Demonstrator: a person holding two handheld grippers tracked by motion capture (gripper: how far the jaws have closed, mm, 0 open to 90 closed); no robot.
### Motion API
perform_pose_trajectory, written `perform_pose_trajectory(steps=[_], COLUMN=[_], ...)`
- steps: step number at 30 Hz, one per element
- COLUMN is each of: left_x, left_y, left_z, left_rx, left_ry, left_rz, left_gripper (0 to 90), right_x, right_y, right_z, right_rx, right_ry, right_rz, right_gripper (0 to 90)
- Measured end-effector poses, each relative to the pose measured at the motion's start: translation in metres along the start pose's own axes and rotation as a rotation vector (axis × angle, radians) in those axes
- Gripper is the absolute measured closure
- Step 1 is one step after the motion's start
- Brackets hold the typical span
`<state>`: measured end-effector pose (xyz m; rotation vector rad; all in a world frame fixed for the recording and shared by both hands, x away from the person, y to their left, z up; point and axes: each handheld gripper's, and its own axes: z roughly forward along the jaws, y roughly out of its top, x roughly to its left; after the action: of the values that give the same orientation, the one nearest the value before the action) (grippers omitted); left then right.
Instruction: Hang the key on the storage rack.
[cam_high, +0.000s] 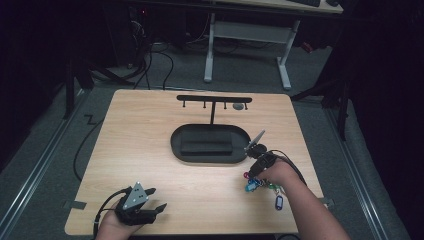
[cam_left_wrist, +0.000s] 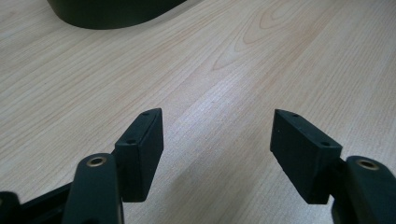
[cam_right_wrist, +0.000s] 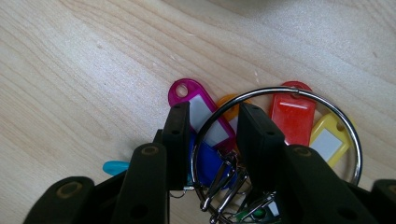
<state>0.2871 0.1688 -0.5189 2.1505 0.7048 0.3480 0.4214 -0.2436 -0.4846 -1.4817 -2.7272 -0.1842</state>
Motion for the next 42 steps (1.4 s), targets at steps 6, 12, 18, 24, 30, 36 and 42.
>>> perform_pose_trajectory(steps=[6,12,18,24,30,36,42], left_x=[-0.001,-0.001,-0.001,-0.002,-0.002,-0.001,-0.002], left_y=[0.0,0.0,-0.001,-0.001,-0.001,-0.001,-0.001], left_z=[0.001,0.001,0.002,0.002,0.003,0.004,0.005], left_rx=[0.009,0.015,0.015,0.017,0.022,0.027,0.032], left_ry=[-0.004,-0.003,-0.002,-0.003,-0.007,-0.01,-0.014], left_rz=[0.005,0.009,0.008,0.013,0.013,0.014,0.017], left_gripper=[35.3,35.5,35.5,35.6,35.5,35.6,35.6], right_x=[-0.009,-0.007,0.006,0.02,0.022,0.021,0.021], right_y=[-0.001,-0.002,-0.001,-0.002,-0.005,-0.006,-0.01], right_z=[0.0,0.001,-0.005,-0.014,-0.022,-0.029,-0.046], right_rx=[-0.001,0.019,0.035,0.045,0.028,0.016,-0.012], right_ry=[0.055,0.051,0.0,-0.067,-0.073,-0.089,-0.11], right_rz=[0.012,-0.008,-0.08,-0.157,-0.156,-0.184,-0.192], right_gripper=[73.3,79.0,81.8,83.4,84.7,85.0,87.1])
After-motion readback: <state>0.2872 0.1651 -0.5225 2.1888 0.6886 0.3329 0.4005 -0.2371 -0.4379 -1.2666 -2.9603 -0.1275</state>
